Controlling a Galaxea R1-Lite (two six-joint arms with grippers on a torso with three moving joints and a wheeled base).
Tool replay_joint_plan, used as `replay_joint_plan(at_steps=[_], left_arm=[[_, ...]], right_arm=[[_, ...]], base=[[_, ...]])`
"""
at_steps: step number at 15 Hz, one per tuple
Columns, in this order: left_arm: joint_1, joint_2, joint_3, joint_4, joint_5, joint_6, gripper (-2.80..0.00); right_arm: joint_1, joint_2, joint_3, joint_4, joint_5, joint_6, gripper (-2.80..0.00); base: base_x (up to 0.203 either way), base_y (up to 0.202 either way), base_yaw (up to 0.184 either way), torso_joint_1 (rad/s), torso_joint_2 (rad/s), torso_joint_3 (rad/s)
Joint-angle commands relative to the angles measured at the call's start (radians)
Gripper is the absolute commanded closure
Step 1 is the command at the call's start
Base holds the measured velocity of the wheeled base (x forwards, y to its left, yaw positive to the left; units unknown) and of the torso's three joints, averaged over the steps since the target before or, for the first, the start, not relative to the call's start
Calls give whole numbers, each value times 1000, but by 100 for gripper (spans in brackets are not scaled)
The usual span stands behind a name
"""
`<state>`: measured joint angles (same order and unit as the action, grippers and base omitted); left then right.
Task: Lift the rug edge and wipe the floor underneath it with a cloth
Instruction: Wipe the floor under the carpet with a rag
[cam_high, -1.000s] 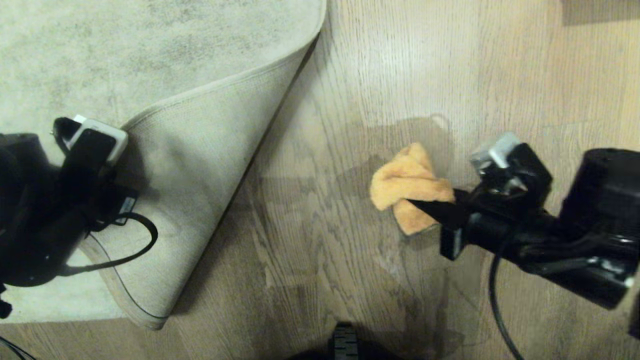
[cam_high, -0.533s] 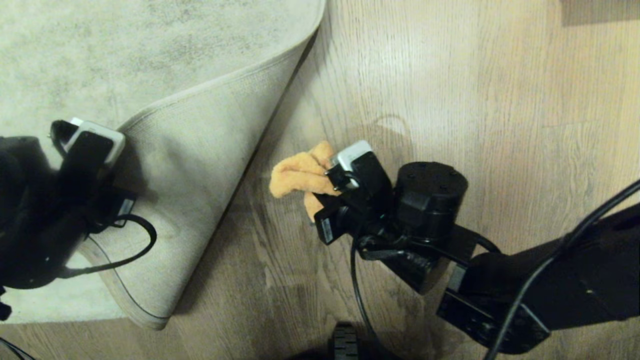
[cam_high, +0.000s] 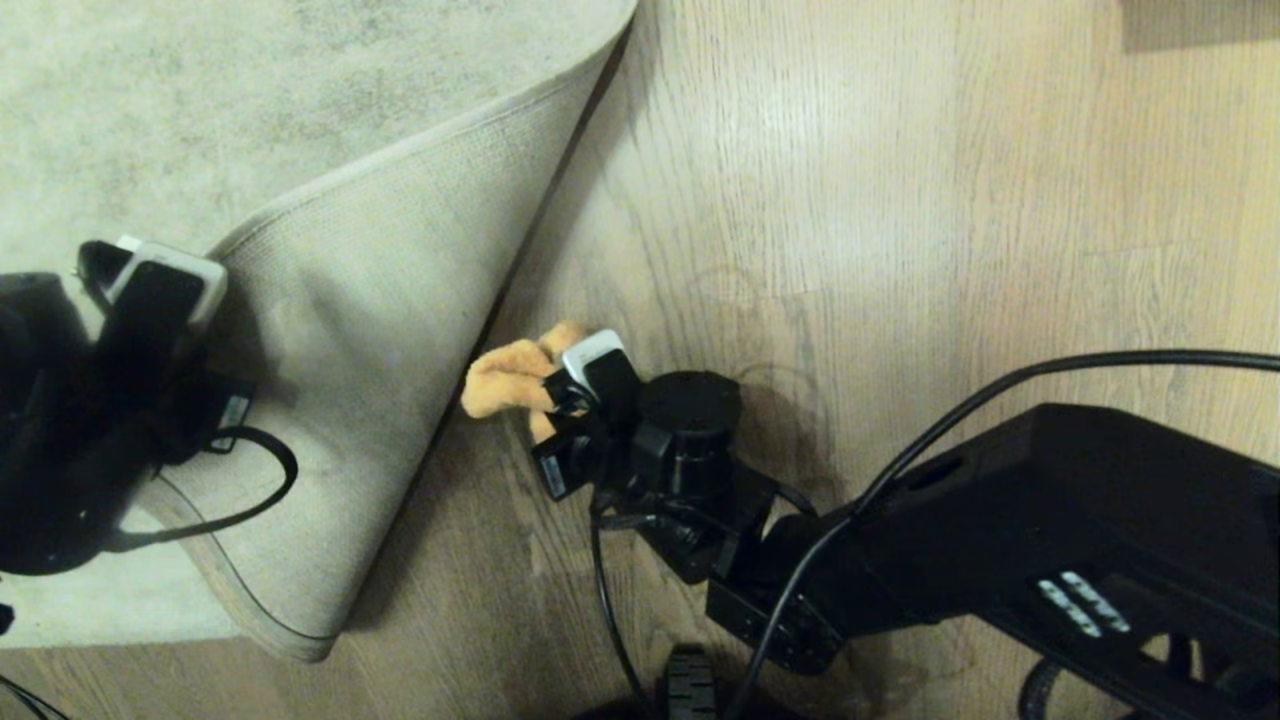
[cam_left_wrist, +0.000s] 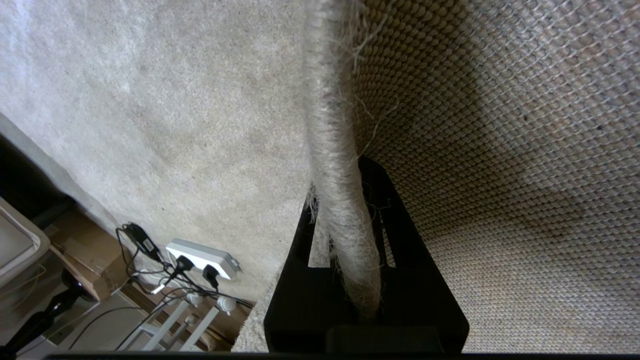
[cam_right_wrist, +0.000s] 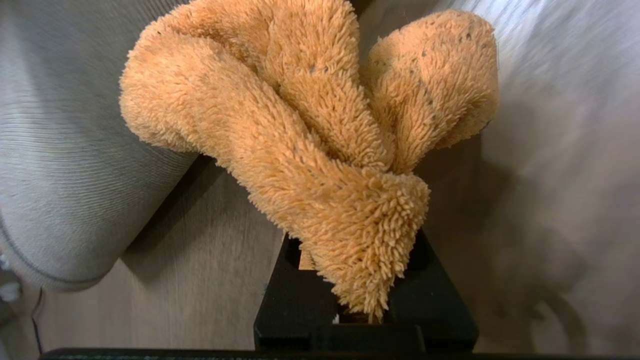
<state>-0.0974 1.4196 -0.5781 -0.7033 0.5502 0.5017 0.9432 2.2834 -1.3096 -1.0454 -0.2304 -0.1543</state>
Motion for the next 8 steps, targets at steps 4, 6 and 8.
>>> replay_joint_plan(at_steps=[4, 6, 8], left_arm=[[1, 21, 1, -4, 4, 3, 0], [1, 28, 1, -4, 5, 3, 0], [1, 30, 3, -4, 5, 3, 0]], right_arm=[[-14, 172, -172, -7, -5, 25, 0], [-28, 219, -248, -6, -16, 25, 0], [-54, 248, -313, -4, -22, 23, 0]], base=[[0, 0, 0, 0, 0, 0], [0, 0, 0, 0, 0, 0], [0, 0, 0, 0, 0, 0]])
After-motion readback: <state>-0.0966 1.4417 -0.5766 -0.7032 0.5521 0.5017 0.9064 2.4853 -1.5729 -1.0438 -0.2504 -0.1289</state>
